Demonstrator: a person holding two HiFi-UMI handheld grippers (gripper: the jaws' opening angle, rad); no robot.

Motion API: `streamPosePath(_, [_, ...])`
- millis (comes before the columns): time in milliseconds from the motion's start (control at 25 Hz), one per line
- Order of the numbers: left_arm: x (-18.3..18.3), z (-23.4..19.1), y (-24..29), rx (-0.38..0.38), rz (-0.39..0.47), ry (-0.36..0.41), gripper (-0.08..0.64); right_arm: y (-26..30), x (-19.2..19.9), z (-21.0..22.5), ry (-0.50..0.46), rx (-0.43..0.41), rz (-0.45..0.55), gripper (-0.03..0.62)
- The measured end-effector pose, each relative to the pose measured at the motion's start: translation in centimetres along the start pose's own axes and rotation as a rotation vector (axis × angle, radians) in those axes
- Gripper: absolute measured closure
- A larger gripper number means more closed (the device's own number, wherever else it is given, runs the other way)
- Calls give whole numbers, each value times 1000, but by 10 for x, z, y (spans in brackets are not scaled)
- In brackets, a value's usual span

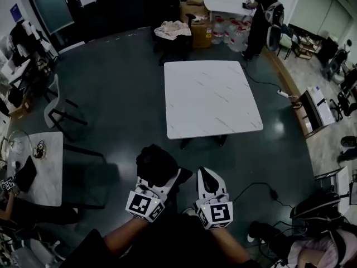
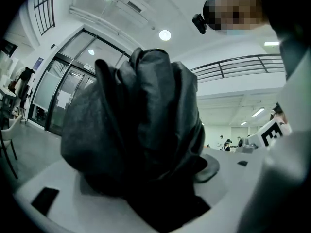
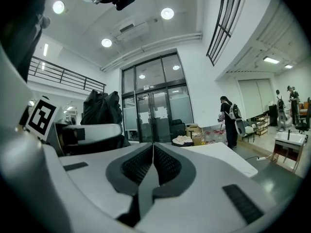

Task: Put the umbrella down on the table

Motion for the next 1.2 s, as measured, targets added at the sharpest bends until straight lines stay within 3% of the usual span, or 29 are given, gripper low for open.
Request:
streamPosePath(280, [3, -49, 60, 25, 18, -37, 225, 75, -2, 10, -23, 2, -6, 574])
streamPosePath(640, [3, -128, 121, 85, 1, -75, 225, 168, 2, 27, -44, 132, -34, 574])
streamPosePath(920, [11, -165, 145, 171, -31, -115, 225, 206, 10, 28, -46, 231, -48, 574])
streamPosePath(1200, [33, -172, 170, 198, -57, -140, 225, 216, 17, 55, -55, 287, -52, 574])
Point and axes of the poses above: the fingertips, and each gripper's own axes: y forward along the fingers, z to its right, x out of its underside, the point moved 1 cm from there along -y, backward along the fingers, and after that the axes turned 13 degrees about z, right-handed, at the moved point
